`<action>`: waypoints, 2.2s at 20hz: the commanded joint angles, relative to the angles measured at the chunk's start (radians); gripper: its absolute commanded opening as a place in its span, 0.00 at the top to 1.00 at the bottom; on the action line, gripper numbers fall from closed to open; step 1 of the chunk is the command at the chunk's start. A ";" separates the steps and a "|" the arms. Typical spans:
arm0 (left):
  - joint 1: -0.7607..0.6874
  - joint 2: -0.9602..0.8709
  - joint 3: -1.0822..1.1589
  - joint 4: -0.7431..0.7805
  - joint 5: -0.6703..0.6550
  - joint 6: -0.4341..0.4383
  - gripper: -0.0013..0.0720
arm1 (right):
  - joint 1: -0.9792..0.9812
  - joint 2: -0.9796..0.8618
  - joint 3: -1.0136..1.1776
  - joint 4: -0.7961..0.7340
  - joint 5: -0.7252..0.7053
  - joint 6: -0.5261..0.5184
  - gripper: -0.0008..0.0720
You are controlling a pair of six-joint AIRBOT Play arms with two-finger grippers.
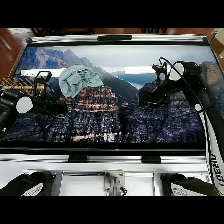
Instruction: Fold the shirts.
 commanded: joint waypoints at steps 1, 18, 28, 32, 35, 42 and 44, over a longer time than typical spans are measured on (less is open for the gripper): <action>0.001 0.000 0.000 0.000 0.000 0.000 0.00 | 0.001 0.000 0.000 0.000 0.000 0.001 0.24; 0.000 -0.069 0.070 -0.135 0.636 -0.060 0.00 | 0.002 0.000 0.000 -0.035 -0.178 -0.112 0.24; 0.288 -0.726 0.674 -0.125 0.197 -0.008 0.16 | 0.002 0.000 0.000 -0.018 -0.212 -0.106 0.24; 0.295 -0.924 0.843 -0.193 0.100 -0.029 0.16 | 0.002 0.000 0.000 0.042 -0.213 -0.106 0.24; 0.292 -0.966 0.845 -0.293 0.180 -0.029 0.16 | 0.002 0.000 0.000 0.070 -0.213 -0.106 0.24; 0.285 -0.918 0.904 -0.371 0.129 -0.013 0.94 | 0.001 0.005 0.010 0.199 -0.177 -0.151 0.24; 0.266 -0.806 0.961 -0.370 0.129 0.066 0.94 | 0.000 0.024 0.074 0.152 -0.085 -0.224 0.24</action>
